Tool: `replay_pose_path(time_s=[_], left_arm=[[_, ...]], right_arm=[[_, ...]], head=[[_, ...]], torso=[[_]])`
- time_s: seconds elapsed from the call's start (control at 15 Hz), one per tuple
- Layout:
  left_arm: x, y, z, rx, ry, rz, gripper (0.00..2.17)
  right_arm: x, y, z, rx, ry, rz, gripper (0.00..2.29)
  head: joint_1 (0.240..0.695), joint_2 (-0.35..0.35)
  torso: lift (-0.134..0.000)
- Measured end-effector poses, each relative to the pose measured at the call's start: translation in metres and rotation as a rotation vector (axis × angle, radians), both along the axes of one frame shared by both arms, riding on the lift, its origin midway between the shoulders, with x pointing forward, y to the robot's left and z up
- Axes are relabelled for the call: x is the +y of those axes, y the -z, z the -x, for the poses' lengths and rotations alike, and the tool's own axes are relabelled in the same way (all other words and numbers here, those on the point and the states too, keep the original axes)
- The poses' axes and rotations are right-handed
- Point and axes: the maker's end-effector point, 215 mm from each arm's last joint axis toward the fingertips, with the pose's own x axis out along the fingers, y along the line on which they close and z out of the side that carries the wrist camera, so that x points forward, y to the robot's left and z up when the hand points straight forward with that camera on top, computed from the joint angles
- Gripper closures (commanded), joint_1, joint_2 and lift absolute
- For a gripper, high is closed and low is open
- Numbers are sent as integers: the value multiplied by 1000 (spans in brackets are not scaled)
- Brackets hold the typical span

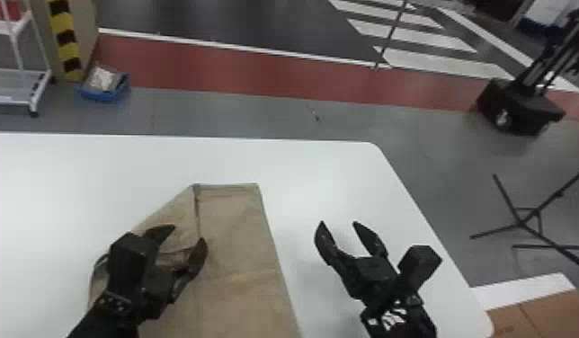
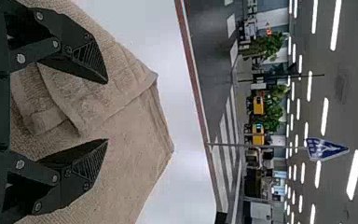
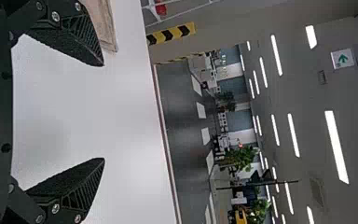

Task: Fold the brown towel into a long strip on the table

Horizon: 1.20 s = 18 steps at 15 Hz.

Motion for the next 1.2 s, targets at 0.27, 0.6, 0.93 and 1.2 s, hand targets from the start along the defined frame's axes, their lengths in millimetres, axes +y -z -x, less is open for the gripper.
replay_pose_path(time_s=[0.27, 0.6, 0.93, 1.2], left_arm=[[-13, -8, 7, -40, 41, -8, 728], [-23, 22, 11, 39, 61, -65, 755], [-9, 17, 4, 26, 27, -74, 755], [-4, 20, 4, 38, 24, -83, 758]], right_arm=[[-1, 0, -1, 0, 1, -2, 171], [-2, 3, -1, 4, 0, -16, 171], [-7, 3, -1, 3, 5, -18, 171], [-7, 2, -1, 1, 5, -18, 171]], head=[[695, -336], [695, -350], [695, -340], [695, -335]], torso=[[-123], [-123], [-123], [-123]])
